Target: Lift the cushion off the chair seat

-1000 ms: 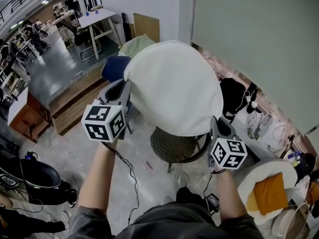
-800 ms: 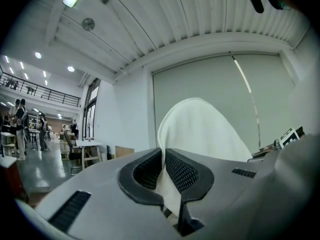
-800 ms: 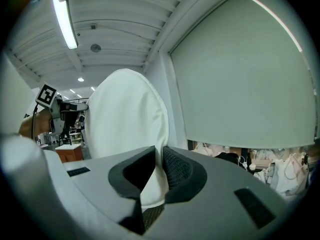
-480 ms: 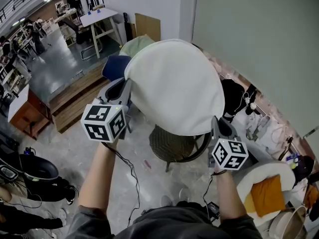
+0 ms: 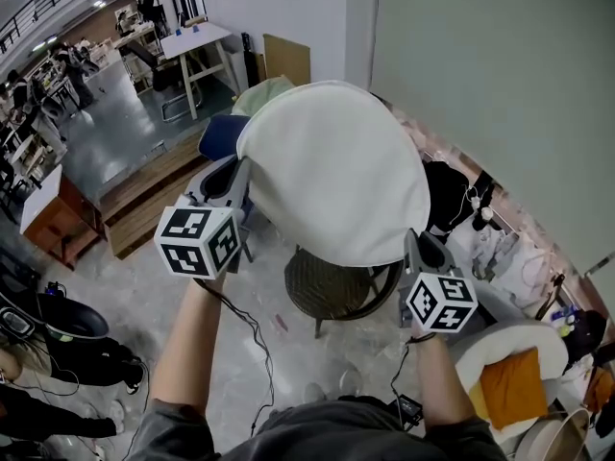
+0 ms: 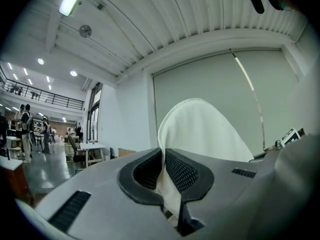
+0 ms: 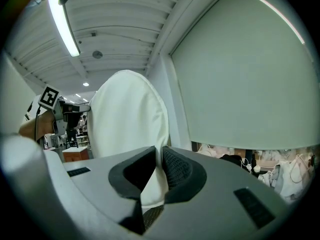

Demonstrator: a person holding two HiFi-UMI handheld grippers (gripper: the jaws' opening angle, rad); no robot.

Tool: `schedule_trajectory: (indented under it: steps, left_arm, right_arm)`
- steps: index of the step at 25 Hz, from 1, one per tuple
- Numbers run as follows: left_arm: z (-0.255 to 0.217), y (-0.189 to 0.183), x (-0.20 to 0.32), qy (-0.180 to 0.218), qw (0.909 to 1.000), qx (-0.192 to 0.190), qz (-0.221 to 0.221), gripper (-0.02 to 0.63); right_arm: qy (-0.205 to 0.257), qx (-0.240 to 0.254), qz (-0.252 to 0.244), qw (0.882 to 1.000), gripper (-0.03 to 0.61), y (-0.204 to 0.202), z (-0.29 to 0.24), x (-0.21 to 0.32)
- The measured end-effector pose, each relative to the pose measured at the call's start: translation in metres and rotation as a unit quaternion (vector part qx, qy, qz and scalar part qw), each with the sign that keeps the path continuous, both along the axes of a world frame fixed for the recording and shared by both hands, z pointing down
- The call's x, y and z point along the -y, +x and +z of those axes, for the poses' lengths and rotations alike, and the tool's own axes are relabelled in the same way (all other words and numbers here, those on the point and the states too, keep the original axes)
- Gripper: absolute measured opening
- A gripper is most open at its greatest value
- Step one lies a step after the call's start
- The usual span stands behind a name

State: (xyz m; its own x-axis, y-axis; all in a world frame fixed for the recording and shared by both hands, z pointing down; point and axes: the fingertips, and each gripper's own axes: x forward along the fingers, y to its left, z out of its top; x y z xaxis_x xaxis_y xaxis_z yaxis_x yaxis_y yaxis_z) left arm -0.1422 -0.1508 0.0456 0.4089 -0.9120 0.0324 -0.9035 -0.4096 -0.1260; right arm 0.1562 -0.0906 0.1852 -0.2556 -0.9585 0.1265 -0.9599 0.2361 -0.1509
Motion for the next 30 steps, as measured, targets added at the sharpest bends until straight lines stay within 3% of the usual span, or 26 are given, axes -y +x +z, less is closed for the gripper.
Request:
schedule_trajectory:
  steps: [30]
  left_arm:
    - [0.001,0.008,0.014,0.001,1.0000,-0.003,0.000,0.034]
  right_arm:
    - [-0.004,0.002,0.009,1.000,0.044,0.006,0.005,0.015]
